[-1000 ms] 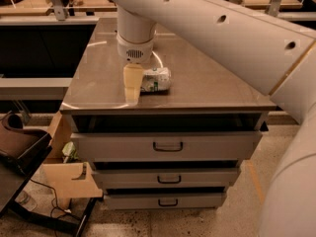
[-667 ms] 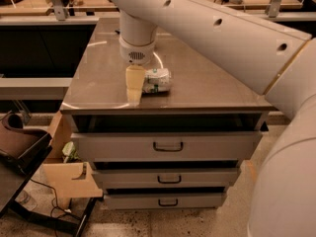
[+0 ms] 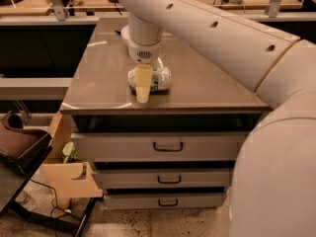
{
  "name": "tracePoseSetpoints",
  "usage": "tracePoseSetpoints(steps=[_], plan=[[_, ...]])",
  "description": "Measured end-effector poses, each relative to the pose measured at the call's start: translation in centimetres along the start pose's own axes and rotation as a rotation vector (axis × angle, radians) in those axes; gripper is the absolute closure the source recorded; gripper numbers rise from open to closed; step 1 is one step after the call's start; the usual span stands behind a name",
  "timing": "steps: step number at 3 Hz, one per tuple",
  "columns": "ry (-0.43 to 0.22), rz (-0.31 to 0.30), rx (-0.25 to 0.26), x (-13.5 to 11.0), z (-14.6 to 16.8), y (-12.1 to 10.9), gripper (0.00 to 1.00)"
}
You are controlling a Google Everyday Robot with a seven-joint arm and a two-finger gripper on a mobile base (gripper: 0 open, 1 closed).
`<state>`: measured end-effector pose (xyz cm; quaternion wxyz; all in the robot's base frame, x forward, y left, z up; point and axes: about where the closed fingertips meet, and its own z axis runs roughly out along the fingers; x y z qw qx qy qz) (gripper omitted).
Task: Place 7up can upright
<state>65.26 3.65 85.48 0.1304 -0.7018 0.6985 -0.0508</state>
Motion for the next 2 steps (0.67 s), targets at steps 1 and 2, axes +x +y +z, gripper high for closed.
tracePoseSetpoints(steps=[1, 2], plan=[[0.047, -0.006, 0.001, 1.7, 0.5, -0.9, 0.00], [0.094, -0.022, 0.003, 2.9, 0.8, -1.4, 0.00]])
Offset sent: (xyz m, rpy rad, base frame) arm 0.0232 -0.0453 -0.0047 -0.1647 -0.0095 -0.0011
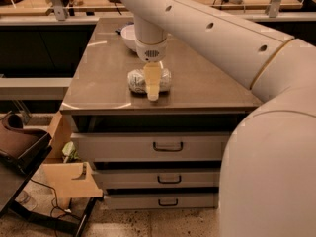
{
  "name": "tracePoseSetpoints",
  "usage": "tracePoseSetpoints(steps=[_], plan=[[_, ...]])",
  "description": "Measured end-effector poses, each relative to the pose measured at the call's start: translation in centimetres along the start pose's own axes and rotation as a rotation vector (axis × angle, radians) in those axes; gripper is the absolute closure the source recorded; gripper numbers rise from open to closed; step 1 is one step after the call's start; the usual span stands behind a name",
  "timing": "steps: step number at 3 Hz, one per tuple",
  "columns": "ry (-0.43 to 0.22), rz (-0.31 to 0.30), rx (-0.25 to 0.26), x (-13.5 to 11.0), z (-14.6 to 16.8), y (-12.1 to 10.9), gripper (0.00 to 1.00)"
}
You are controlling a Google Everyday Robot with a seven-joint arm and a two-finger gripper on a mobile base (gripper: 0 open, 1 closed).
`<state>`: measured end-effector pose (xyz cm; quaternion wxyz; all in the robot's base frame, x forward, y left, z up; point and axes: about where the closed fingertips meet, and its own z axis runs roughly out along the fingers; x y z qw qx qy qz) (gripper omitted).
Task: Place 7up can upright
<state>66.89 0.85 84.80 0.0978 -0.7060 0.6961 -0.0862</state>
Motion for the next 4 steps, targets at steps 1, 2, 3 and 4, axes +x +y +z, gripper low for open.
tracePoseSetpoints(steps=[1, 2, 3, 4], plan=[[-0.003, 0.000, 0.000, -0.09, 0.17, 0.02, 0.17], [-0.003, 0.000, -0.001, -0.13, 0.39, 0.00, 0.41], [-0.003, -0.001, -0.001, -0.16, 0.38, -0.04, 0.65], [-0.003, -0.001, -0.001, -0.16, 0.25, -0.08, 0.88]])
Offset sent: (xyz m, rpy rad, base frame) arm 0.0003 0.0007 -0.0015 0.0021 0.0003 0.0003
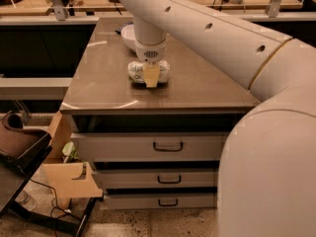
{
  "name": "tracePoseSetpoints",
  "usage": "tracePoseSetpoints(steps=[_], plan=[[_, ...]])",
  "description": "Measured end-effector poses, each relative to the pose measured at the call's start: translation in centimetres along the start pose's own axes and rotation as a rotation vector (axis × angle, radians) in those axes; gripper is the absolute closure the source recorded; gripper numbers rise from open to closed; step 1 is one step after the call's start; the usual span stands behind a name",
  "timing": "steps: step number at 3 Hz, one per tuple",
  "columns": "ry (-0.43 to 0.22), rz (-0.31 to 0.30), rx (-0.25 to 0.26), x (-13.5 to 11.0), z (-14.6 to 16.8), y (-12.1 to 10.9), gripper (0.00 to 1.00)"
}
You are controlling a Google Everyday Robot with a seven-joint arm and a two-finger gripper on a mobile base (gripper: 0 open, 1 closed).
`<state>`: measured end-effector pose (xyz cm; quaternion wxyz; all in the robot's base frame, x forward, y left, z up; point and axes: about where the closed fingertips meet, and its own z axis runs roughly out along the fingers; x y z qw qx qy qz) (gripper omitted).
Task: Place 7up can upright
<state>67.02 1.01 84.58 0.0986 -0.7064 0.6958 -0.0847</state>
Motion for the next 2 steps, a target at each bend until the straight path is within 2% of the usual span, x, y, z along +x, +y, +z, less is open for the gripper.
tracePoseSetpoints(steps=[1, 2], plan=[[0.000, -0.001, 0.000, -0.04, 0.20, -0.02, 1.00], [0.000, -0.001, 0.000, -0.04, 0.20, -0.02, 1.00]])
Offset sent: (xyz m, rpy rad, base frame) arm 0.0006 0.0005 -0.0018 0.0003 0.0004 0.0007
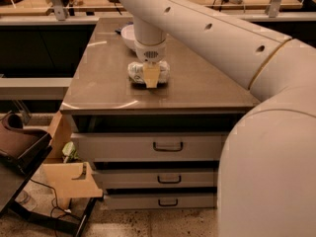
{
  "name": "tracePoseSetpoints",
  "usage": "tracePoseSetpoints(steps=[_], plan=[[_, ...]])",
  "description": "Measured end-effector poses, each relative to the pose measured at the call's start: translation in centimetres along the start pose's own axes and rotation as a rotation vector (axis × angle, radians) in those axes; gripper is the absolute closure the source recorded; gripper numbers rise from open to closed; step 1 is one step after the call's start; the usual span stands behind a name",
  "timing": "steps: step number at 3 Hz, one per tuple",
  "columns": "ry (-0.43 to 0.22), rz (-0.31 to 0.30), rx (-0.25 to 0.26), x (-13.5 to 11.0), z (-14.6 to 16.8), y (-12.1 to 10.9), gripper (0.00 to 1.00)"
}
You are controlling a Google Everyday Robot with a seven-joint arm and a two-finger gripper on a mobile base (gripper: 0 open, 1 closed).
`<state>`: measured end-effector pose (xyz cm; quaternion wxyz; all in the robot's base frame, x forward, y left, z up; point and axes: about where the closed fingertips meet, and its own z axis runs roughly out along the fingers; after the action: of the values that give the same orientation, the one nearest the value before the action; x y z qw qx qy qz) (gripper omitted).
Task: Place 7up can upright
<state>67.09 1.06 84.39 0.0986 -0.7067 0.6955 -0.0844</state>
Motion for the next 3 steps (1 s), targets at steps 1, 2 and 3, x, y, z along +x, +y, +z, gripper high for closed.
tracePoseSetpoints(steps=[1, 2, 3], plan=[[-0.012, -0.018, -0.027, -0.5, 0.5, -0.3, 1.00], [-0.012, -0.018, -0.027, -0.5, 0.3, -0.4, 1.00], [-0.074, -0.009, -0.049, 0.7, -1.5, -0.8, 1.00]])
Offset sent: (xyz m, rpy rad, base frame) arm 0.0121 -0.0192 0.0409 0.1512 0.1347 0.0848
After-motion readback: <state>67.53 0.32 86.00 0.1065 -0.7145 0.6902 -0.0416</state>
